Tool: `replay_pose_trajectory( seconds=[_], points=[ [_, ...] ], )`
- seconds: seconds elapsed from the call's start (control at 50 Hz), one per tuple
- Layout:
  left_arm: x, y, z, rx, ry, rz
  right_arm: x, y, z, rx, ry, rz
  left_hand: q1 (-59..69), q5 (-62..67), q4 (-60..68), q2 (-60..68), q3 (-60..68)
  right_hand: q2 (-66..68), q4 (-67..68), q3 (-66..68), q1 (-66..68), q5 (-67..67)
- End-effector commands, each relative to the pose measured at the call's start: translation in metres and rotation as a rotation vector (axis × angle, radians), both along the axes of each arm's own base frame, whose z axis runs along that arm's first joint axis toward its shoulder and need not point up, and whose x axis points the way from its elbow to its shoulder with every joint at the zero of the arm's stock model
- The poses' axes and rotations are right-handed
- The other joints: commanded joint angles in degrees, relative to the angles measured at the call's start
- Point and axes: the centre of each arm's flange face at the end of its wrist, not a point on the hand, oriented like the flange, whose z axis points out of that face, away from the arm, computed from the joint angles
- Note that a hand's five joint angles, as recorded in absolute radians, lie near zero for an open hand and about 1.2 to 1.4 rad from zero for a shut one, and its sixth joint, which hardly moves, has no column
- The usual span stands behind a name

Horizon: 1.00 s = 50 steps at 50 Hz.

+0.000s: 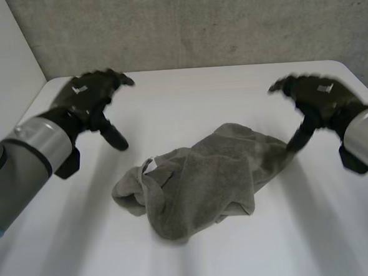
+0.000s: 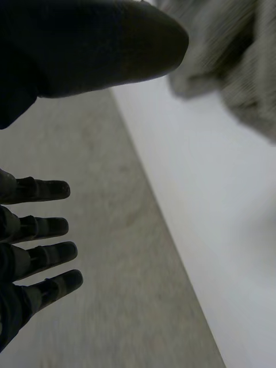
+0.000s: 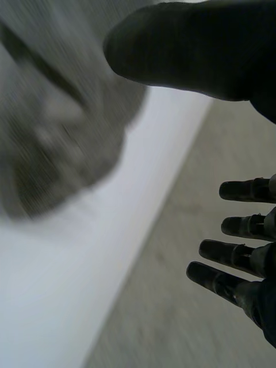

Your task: Fold the towel.

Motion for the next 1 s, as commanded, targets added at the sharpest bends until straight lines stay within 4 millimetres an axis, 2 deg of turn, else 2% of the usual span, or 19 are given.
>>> replay_pose_trajectory(
  seconds=[0.02, 0.1, 0.18, 0.26, 0.42, 0.5, 0.52, 0.56, 0.58, 0.62, 0.74, 0.78, 0.86, 1.0],
  points=[
    [0.007, 0.013, -0.027, -0.052, -0.209, -0.178, -0.003, 0.033, -0.038, 0.150, 0.068, 0.158, -5.5, -2.7, -3.4, -3.6, -3.0, -4.3, -4.4, -2.5, -3.5, -3.6],
    [0.007, 0.013, -0.032, -0.055, -0.232, -0.209, -0.004, 0.032, -0.054, 0.166, 0.079, 0.169, -5.4, -2.6, -3.4, -3.4, -3.0, -4.3, -4.4, -2.5, -3.5, -3.6],
    [0.005, 0.016, -0.048, -0.007, -0.236, -0.252, -0.002, 0.026, -0.077, 0.177, 0.078, 0.167, -4.4, -1.6, -3.4, -2.4, -3.0, -4.3, -4.4, -2.5, -3.5, -3.6],
    [0.003, 0.015, -0.059, 0.028, -0.242, -0.269, 0.000, 0.027, -0.089, 0.182, 0.078, 0.173, -3.8, -1.1, -3.4, -1.9, -3.0, -3.5, -4.4, -2.5, -2.7, -2.8],
    [-0.001, 0.014, -0.082, 0.096, -0.257, -0.304, 0.018, 0.030, -0.119, 0.183, 0.088, 0.238, -1.7, 1.1, -3.4, 0.3, -3.0, -1.0, -4.4, -2.5, -0.2, -0.3],
    [-0.003, 0.013, -0.094, 0.118, -0.283, -0.323, 0.028, 0.028, -0.130, 0.167, 0.095, 0.253, 9.7, 12.5, -3.4, 11.7, -3.0, 1.2, -4.4, -2.5, 2.0, 1.9],
    [-0.003, 0.013, -0.094, 0.118, -0.283, -0.324, 0.028, 0.028, -0.130, 0.167, 0.095, 0.254, 9.8, 12.6, -3.4, 11.7, -3.0, 1.2, -4.4, -2.5, 2.0, 1.9],
    [-0.003, 0.012, -0.098, 0.117, -0.298, -0.328, 0.037, 0.028, -0.134, 0.142, 0.096, 0.252, 21.8, 24.6, -3.4, 23.8, -3.0, 5.4, -4.4, -2.5, 6.2, 6.1],
    [-0.003, 0.012, -0.098, 0.117, -0.299, -0.328, 0.037, 0.028, -0.134, 0.142, 0.096, 0.252, 21.9, 24.7, -3.4, 23.9, -3.0, 5.4, -4.4, -2.5, 6.2, 6.1],
    [-0.003, 0.012, -0.099, 0.120, -0.300, -0.330, 0.043, 0.030, -0.136, 0.148, 0.068, 0.235, 40.8, 43.6, -3.4, 42.8, -3.0, 9.6, -4.4, -2.5, 10.4, 10.3],
    [-0.002, 0.010, -0.099, 0.120, -0.301, -0.322, 0.053, 0.033, -0.143, 0.177, 0.018, 0.215, 54.4, 57.1, -3.4, 56.3, -3.0, 12.1, -4.4, -2.5, 12.9, 12.8],
    [-0.001, 0.008, -0.098, 0.122, -0.295, -0.315, 0.054, 0.030, -0.143, 0.185, -0.001, 0.186, 64.2, 67.0, -3.4, 66.2, -3.0, 17.0, -4.4, -2.5, 17.8, 17.7],
    [-0.001, 0.008, -0.098, 0.125, -0.292, -0.311, 0.054, 0.024, -0.139, 0.171, -0.023, 0.156, 64.3, 67.1, -3.4, 66.2, -3.0, 21.8, -4.4, -2.5, 22.7, 22.6],
    [0.001, 0.007, -0.096, 0.129, -0.285, -0.295, 0.055, 0.012, -0.130, 0.134, -0.038, 0.118, 64.3, 67.1, -3.4, 66.2, -3.0, 19.2, -4.4, -2.5, 20.0, 19.9]
  ],
)
